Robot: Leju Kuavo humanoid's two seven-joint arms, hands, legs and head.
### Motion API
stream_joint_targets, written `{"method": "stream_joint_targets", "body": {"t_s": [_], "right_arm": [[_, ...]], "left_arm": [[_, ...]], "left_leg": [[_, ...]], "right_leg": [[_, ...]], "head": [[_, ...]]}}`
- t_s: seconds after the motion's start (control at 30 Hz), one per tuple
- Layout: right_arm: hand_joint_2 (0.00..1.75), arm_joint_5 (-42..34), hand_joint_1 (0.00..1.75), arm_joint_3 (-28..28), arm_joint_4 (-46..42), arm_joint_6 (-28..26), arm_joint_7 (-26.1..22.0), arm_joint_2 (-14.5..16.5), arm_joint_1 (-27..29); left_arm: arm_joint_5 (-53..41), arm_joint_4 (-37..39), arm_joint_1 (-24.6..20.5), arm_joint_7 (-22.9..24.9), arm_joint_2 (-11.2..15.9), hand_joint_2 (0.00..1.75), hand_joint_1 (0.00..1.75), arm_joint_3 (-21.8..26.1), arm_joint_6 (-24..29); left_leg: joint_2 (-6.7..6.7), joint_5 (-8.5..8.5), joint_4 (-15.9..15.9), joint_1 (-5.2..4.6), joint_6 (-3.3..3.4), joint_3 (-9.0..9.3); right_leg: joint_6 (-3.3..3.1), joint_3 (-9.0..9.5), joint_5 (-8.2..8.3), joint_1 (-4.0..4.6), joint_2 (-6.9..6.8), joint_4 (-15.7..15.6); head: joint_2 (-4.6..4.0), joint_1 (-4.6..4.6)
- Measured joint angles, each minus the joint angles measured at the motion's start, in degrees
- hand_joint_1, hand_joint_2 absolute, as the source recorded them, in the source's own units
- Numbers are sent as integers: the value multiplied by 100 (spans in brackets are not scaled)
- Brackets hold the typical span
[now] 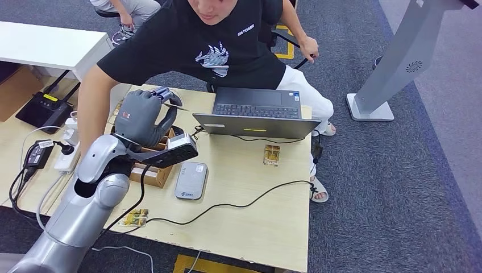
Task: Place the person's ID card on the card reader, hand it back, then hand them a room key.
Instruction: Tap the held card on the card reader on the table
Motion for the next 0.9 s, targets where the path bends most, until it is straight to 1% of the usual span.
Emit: {"method": "stream_joint_targets", "body": {"t_s": [0.17,0.3,0.5,0.63,0.77,0.9], "right_arm": [[175,-50,0,-67,0,-23,-2,5,9],[175,-66,0,-121,0,-27,0,7,14],[175,-78,0,-138,0,-33,15,13,14],[175,-67,0,-140,0,-35,30,19,17],[175,-33,0,-140,0,-37,32,22,15],[175,-28,0,-140,0,-37,33,23,14]], "left_arm": [[213,-341,71,30,301,175,175,-73,-304],[388,-461,234,-2,540,175,175,-119,-479],[497,-522,404,-8,749,175,175,-148,-557],[611,-493,823,13,913,175,175,-150,-515],[622,-282,1329,-18,939,175,175,-150,-364],[621,-134,1532,-27,939,175,175,-151,-336]], "left_leg": [[0,0,0,0,0,0],[0,0,0,0,0,0],[2,0,0,0,0,-3],[5,-1,-1,0,0,-3],[4,-1,-1,0,0,-5],[2,-1,-1,0,0,-8]], "right_leg": [[0,1,0,0,0,0],[0,-2,0,0,0,0],[0,-1,0,0,1,0],[-1,-5,-3,0,3,0],[1,-9,-5,0,3,0],[1,-13,-6,0,-1,0]], "head": [[0,0],[0,-1],[0,1],[0,-1],[0,1],[0,0]]}}
